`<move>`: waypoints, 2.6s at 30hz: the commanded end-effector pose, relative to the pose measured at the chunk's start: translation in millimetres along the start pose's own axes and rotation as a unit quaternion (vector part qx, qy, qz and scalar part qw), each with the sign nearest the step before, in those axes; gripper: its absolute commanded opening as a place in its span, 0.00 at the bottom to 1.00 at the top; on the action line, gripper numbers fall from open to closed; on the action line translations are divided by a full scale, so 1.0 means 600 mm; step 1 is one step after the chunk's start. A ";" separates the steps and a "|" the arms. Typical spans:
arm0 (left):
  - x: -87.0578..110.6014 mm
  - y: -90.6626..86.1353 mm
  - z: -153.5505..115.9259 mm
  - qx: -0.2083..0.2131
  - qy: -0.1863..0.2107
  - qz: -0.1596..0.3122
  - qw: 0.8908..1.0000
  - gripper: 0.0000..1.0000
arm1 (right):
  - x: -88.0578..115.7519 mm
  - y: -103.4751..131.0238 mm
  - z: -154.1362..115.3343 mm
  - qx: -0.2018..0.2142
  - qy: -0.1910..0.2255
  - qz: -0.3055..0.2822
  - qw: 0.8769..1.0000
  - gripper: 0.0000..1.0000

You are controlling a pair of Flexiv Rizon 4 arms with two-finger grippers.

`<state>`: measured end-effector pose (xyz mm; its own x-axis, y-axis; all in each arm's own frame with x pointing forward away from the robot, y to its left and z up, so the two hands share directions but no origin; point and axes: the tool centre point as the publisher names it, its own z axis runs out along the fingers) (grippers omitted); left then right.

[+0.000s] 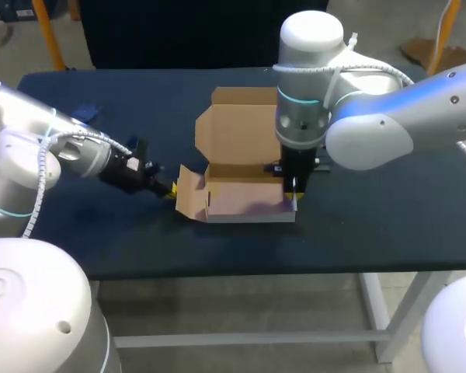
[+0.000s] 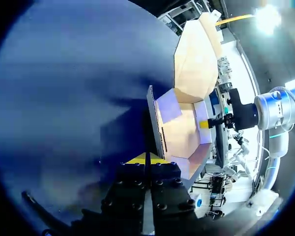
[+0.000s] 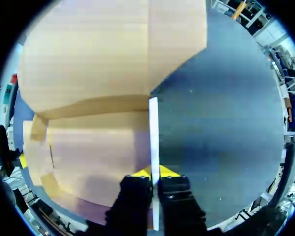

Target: Assemble the packaging by folding the flat box into shape, placing the metal phone stand inside, and closing the box properly

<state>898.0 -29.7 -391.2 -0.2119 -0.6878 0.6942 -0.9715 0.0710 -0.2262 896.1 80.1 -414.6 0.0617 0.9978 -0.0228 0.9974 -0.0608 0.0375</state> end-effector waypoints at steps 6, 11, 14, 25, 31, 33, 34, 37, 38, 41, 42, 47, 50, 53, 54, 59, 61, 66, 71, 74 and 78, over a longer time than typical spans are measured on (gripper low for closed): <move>-0.021 0.004 -0.040 0.007 -0.024 -0.004 1.000 0.00 | 0.001 0.001 -0.001 0.001 -0.001 0.000 1.000 0.00; -0.035 0.004 -0.040 0.006 -0.020 -0.009 1.000 0.00 | 0.001 0.001 -0.001 0.001 -0.001 0.000 1.000 0.00; -0.038 0.005 -0.033 0.001 -0.016 -0.007 1.000 0.00 | 0.001 0.001 -0.001 0.001 -0.001 0.000 1.000 0.00; -0.023 0.009 0.005 -0.016 0.014 0.005 1.000 0.00 | 0.001 0.001 -0.001 0.001 -0.001 0.000 1.000 0.00; -0.004 0.007 0.017 -0.016 0.032 0.009 0.999 0.00 | 0.001 0.001 -0.001 0.001 -0.001 0.000 1.000 0.00; 0.005 0.007 0.015 -0.010 0.038 0.012 0.999 0.00 | 0.001 0.001 -0.001 0.001 -0.001 0.000 1.000 0.00; 0.009 0.007 0.014 -0.008 0.041 0.013 0.999 0.00 | 0.001 0.001 -0.001 0.001 -0.001 0.000 1.000 0.00; 0.024 0.006 0.011 -0.003 0.048 0.020 0.999 0.00 | 0.001 0.001 -0.001 0.001 -0.001 0.000 1.000 0.00; 0.030 0.007 0.012 -0.001 0.048 0.021 0.999 0.00 | 0.001 0.001 -0.001 0.001 -0.001 0.000 1.000 0.00; 0.043 0.006 0.012 0.001 0.053 0.025 0.998 0.00 | 0.001 0.001 -0.001 0.001 -0.001 0.000 1.000 0.00; 0.048 0.007 0.012 0.002 0.056 0.026 0.998 0.00 | 0.001 0.001 -0.001 0.001 -0.001 0.000 1.000 0.00; 0.065 0.006 0.016 0.004 0.067 0.023 0.998 0.00 | 0.001 0.001 -0.001 0.001 -0.001 0.000 1.000 0.00; 0.073 0.005 0.020 0.006 0.073 0.022 0.997 0.13 | 0.001 0.001 -0.001 0.001 -0.001 0.000 1.000 0.00; 0.078 0.004 0.023 0.008 0.079 0.020 0.997 0.17 | 0.001 0.001 -0.001 0.001 -0.001 0.000 1.000 0.00; 0.079 0.004 0.023 0.010 0.081 0.018 0.997 0.19 | 0.001 0.001 -0.001 0.001 -0.001 0.000 1.000 0.00; 0.084 0.002 0.029 0.011 0.090 0.014 0.996 0.22 | 0.001 0.001 -0.001 0.001 -0.001 0.000 1.000 0.00; 0.087 0.001 0.032 0.010 0.093 0.013 0.996 0.22 | 0.001 0.001 -0.001 0.001 -0.001 0.000 1.000 0.00; 0.092 -0.002 0.039 0.013 0.102 0.008 0.995 0.24 | 0.001 0.001 -0.001 0.001 -0.001 0.000 1.000 0.00; 0.097 -0.006 0.044 0.016 0.103 0.006 0.995 0.27 | 0.001 0.001 -0.001 0.001 -0.001 0.000 1.000 0.00; 0.100 -0.007 0.046 0.018 0.104 0.005 0.994 0.30 | 0.001 0.001 -0.001 0.001 -0.001 0.000 1.000 0.00; 0.102 -0.010 0.052 0.018 0.100 0.003 0.995 0.32 | 0.001 0.001 -0.001 0.001 -0.001 0.000 1.000 0.00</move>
<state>892.5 -91.0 -367.0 -0.2415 -0.5249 0.8162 -0.9656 0.0464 -0.2558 896.1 79.8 -414.7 0.0619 0.9978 -0.0233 0.9974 -0.0610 0.0374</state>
